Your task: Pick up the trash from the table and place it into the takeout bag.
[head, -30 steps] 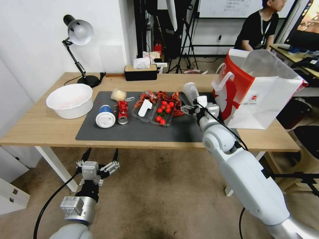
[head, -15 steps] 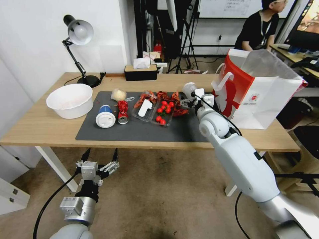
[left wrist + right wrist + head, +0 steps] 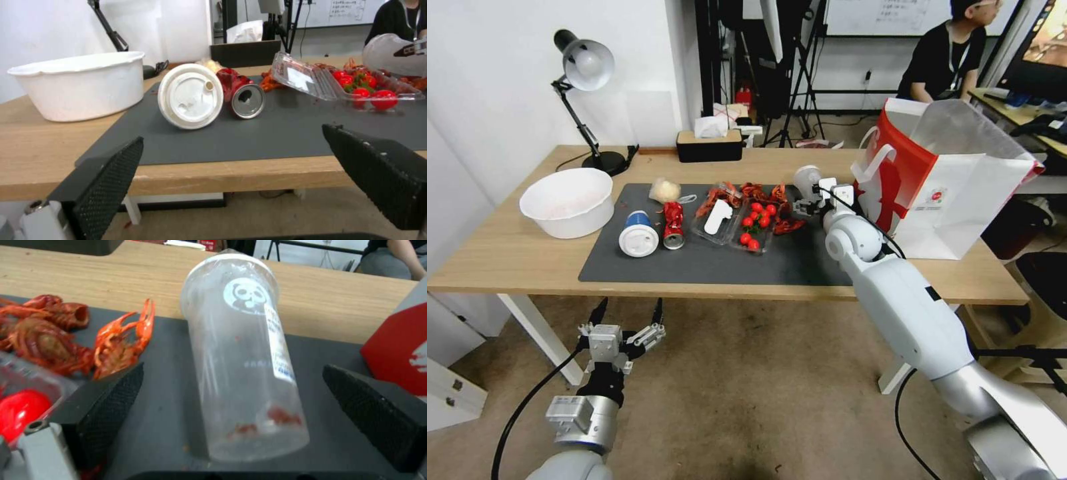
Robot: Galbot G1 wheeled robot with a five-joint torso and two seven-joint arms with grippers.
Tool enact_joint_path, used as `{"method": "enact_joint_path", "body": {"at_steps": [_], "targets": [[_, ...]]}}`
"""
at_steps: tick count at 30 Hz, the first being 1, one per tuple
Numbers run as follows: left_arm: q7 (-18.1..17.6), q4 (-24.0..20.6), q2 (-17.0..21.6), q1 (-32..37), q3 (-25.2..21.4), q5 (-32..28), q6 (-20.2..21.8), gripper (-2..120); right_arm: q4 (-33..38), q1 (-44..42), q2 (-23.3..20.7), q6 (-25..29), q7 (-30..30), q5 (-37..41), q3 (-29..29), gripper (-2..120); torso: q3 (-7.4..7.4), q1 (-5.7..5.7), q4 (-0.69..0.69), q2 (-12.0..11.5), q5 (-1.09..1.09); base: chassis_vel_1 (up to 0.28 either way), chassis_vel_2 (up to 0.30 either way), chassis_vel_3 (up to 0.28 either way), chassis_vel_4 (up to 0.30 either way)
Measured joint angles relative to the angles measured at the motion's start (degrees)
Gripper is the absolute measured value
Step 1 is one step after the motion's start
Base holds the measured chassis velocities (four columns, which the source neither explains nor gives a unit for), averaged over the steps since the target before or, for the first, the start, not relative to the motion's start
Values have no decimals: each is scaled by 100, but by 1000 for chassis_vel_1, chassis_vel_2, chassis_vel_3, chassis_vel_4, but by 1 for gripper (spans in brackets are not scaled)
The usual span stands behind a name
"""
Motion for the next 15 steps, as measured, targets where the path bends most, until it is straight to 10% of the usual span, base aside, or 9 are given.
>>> {"method": "enact_joint_path", "body": {"at_steps": [15], "targets": [[-2,41,64,-57,-3,-74,3,100,-1061,531,66,137,-474,-38,-106,100,0,0,0,0,0,0,0,0,0]]}}
